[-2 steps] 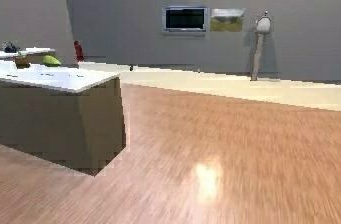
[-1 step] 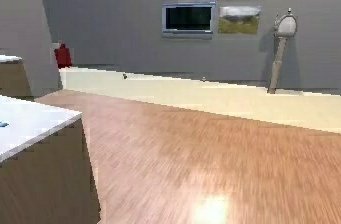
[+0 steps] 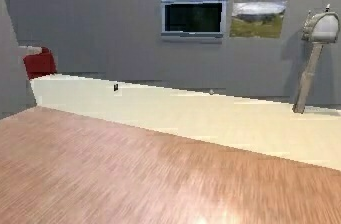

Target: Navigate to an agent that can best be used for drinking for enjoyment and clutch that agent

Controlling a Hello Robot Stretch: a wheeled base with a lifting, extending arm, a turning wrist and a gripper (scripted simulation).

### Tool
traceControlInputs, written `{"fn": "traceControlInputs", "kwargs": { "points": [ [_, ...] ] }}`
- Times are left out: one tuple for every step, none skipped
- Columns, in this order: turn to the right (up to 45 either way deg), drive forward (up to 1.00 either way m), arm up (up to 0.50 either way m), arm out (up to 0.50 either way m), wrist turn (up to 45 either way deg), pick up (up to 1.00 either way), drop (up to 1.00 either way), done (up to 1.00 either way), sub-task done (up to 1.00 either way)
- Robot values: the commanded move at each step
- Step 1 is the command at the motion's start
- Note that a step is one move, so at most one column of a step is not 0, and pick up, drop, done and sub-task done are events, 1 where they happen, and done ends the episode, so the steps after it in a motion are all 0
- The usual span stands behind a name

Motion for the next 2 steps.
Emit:
{"fn": "traceControlInputs", "kwargs": {
  "points": [
    [9.0, 0.00, 0.00, 0.00, 0.0, 0.00, 0.00, 0.00, 0.00],
    [0.0, 0.25, 0.00, 0.00, 0.0, 0.00, 0.00, 0.00, 0.00]
  ]
}}
